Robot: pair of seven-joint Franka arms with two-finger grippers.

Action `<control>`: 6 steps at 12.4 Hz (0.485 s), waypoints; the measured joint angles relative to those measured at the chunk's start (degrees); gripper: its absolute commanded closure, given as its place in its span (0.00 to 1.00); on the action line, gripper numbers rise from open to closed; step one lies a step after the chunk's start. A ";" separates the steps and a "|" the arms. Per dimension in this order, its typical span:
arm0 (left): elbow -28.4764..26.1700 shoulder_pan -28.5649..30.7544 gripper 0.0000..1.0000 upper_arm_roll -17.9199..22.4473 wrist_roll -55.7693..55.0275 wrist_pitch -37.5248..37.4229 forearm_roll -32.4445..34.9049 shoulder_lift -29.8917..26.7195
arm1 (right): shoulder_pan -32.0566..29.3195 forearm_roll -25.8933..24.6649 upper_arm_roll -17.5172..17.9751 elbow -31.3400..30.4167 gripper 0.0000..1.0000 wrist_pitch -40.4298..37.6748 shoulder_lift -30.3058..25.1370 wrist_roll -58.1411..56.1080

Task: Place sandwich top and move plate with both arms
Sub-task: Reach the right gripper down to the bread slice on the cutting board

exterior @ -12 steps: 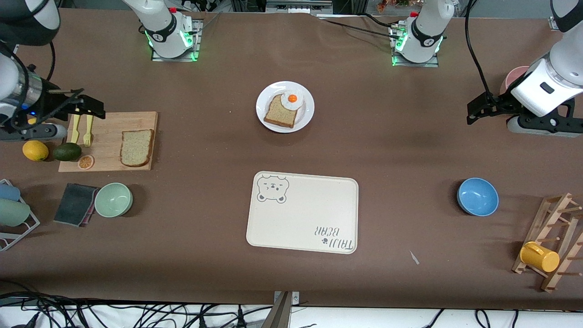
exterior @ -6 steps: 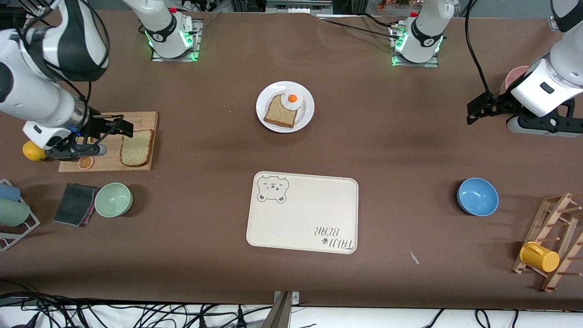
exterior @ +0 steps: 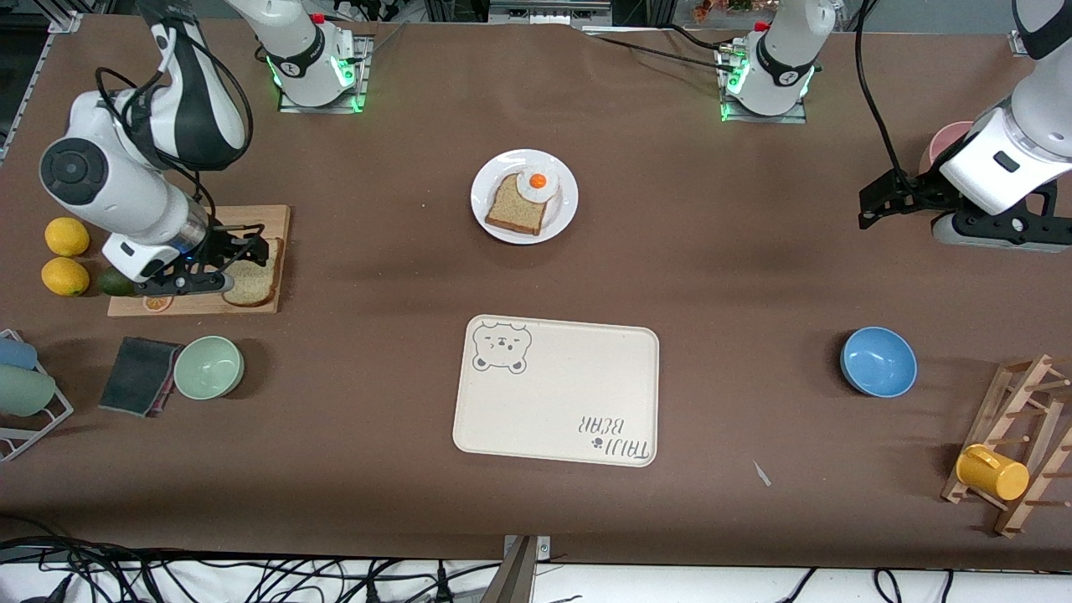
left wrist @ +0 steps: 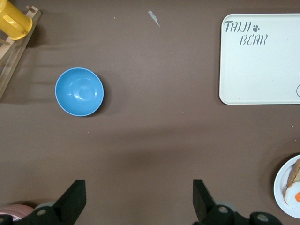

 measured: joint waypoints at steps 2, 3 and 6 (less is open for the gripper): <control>0.00 0.00 0.00 0.00 0.00 0.00 0.00 0.00 | 0.01 -0.97 0.00 -0.38 0.75 1.64 2.21 0.00; 0.00 0.00 0.00 0.00 0.00 0.00 0.00 0.00 | 0.04 -1.36 0.01 -0.61 0.75 2.33 3.12 0.00; 0.01 0.00 0.00 0.00 0.00 0.00 0.00 0.00 | 0.64 -3.58 0.02 -2.92 0.74 5.98 5.04 0.80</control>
